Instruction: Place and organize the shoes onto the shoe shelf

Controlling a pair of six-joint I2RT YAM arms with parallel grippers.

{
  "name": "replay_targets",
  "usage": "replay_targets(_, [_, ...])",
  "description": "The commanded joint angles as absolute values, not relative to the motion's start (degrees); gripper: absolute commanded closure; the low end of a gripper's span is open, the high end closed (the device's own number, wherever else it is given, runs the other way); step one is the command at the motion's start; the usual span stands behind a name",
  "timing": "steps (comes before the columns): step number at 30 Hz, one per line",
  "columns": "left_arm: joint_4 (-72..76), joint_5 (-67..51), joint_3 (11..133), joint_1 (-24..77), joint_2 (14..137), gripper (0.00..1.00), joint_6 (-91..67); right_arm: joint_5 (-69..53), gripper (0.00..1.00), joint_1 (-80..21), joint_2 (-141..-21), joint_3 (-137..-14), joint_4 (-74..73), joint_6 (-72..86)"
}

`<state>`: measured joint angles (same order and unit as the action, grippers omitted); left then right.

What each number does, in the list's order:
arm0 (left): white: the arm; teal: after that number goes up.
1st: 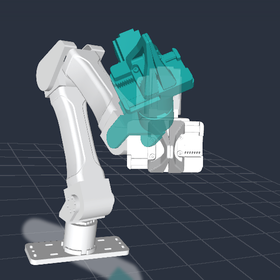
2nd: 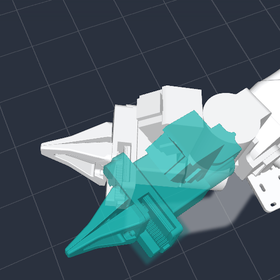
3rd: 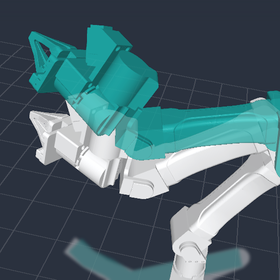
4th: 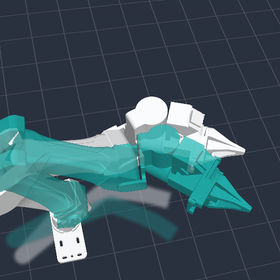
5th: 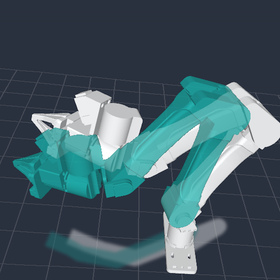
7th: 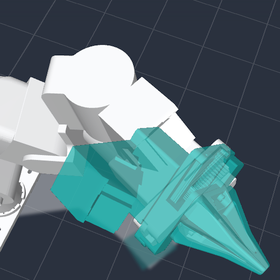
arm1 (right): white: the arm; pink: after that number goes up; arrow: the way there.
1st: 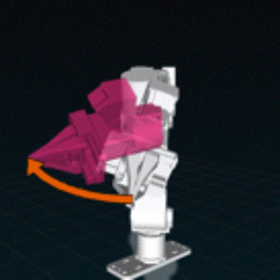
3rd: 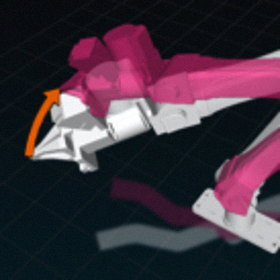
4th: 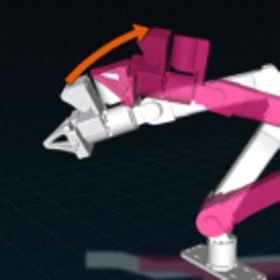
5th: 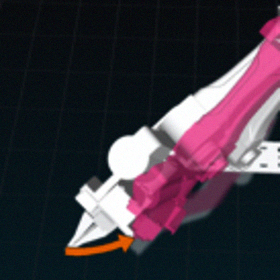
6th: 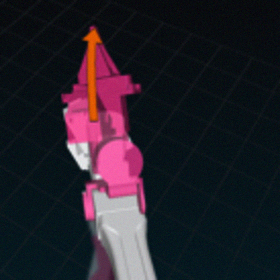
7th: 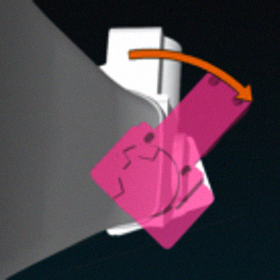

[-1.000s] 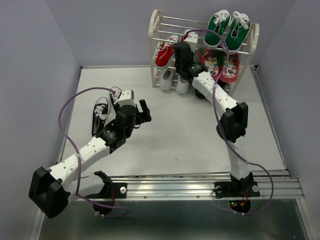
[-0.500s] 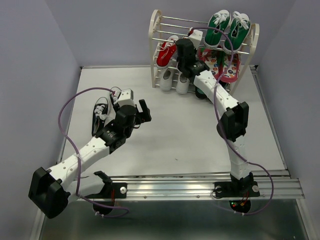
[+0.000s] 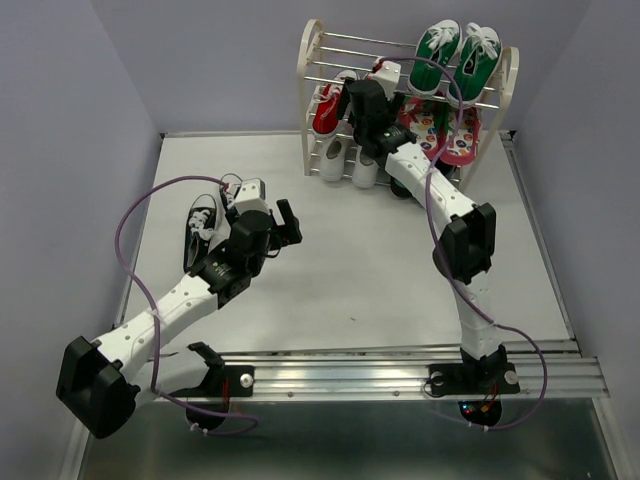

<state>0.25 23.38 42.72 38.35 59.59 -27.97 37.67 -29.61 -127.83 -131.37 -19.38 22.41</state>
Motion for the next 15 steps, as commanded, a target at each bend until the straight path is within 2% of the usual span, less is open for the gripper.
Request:
replay_targets(1, [1.05, 24.52, 42.1, 37.88, 57.3, 0.01, -28.48, 37.79, 0.0, -29.62, -124.02, -126.75, -19.34, 21.54])
replay_targets(15, [1.67, 23.56, 41.49, 37.88, 57.04, 0.01, -28.83, 36.83, 0.0, -30.23, -119.89, -121.11, -18.02, 17.15])
